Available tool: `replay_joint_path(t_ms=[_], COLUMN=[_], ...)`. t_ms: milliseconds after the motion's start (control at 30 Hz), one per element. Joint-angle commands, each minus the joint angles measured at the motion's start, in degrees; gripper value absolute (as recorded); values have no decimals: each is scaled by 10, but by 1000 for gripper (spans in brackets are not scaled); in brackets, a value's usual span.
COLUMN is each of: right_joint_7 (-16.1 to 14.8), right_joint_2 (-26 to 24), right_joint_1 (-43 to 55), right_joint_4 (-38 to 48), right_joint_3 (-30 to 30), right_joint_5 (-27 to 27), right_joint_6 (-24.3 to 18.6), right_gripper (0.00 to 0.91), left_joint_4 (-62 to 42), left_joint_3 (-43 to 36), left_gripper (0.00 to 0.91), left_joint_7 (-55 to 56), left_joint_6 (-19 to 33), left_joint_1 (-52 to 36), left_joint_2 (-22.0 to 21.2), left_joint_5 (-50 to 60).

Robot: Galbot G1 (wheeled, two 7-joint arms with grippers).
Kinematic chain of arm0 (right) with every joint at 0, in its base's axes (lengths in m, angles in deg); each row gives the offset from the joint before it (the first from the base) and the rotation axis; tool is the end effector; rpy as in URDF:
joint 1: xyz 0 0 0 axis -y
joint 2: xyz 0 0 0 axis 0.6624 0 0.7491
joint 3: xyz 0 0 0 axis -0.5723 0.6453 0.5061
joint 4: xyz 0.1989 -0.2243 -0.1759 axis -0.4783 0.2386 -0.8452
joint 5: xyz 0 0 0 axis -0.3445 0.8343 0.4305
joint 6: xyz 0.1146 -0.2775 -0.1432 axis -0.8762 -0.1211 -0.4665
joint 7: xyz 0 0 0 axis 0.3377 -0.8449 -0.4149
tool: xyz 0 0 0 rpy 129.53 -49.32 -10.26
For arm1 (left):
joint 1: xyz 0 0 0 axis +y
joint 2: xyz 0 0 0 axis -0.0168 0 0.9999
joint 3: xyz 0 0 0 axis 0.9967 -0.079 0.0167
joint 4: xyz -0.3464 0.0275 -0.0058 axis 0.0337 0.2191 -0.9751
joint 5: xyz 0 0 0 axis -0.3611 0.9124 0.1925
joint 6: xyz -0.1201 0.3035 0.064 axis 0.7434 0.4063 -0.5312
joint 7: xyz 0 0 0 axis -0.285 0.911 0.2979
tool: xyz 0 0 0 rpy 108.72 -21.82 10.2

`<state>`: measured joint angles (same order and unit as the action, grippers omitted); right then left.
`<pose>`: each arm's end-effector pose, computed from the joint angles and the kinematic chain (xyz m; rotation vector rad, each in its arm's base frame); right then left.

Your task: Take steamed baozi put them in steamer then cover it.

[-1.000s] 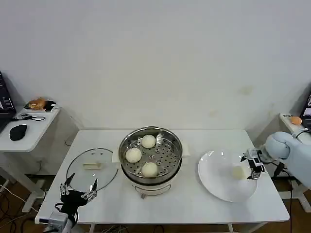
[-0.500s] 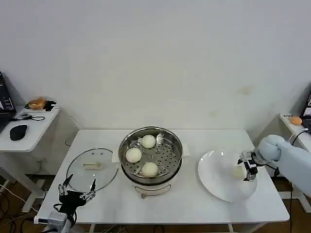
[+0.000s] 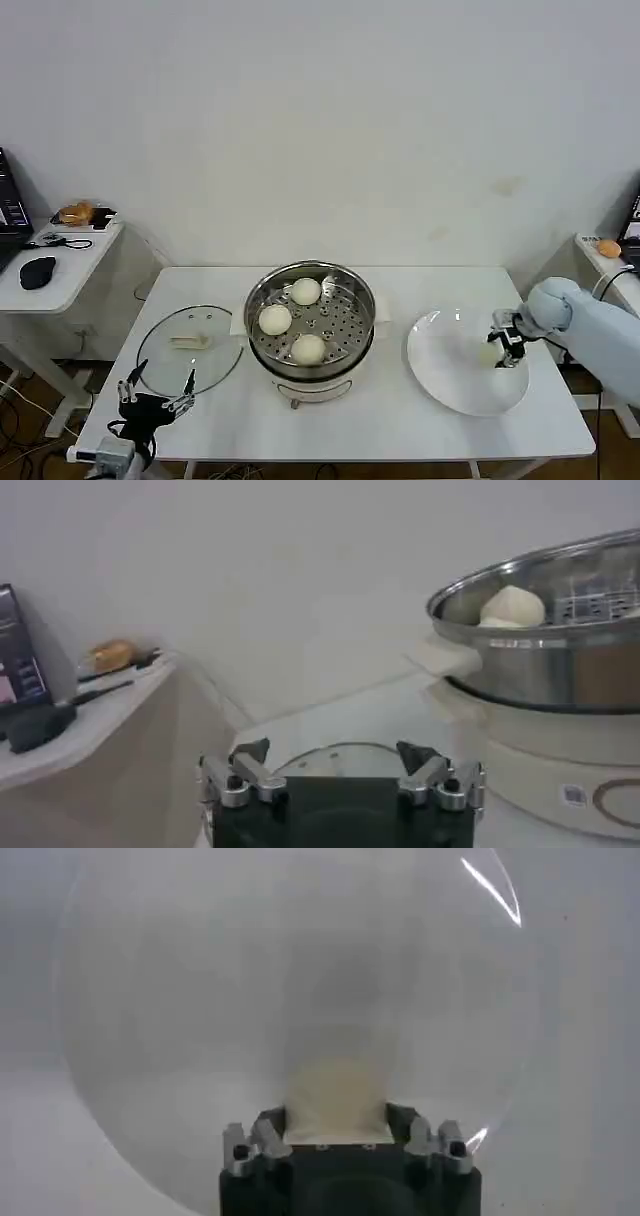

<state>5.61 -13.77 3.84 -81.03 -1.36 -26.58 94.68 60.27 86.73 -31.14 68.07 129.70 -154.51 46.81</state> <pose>0.4715 -0.2362 -0.2379 1.1416 -1.3444 1.3719 0.1281 0.0980 -0.2706 -0.0135 -2.8189 -0.4799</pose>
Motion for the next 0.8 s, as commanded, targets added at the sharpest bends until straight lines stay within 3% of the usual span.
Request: replay_joint_path(t_ms=[33, 300, 400, 600, 800], right_joint_7=[-5, -9, -6, 1, 23], right_joint_2=[1, -19, -12, 41, 111], right_joint_1=[22, 149, 233, 409, 487], right_joint_4=[-6, -86, -130, -172, -201], right_joint_3=[5, 69, 119, 235, 288], right_joint_5=[-8, -70, -113, -211, -293], right_joint_6=[3, 36, 54, 86, 120], right_gripper=[625, 625, 625, 635, 635], left_joint_4=[4, 13, 14, 22, 26], left_joint_3=[1, 2, 2, 2, 3], left_gripper=[907, 907, 907, 907, 907], left_joint_7=[0, 0, 0, 0, 0], left_joint_6=[0, 0, 0, 0, 0], left_joint_1=[2, 5, 5, 4, 4], left_joint_2=[-2, -4, -3, -2, -3], left_joint_5=[0, 1, 1, 1, 1])
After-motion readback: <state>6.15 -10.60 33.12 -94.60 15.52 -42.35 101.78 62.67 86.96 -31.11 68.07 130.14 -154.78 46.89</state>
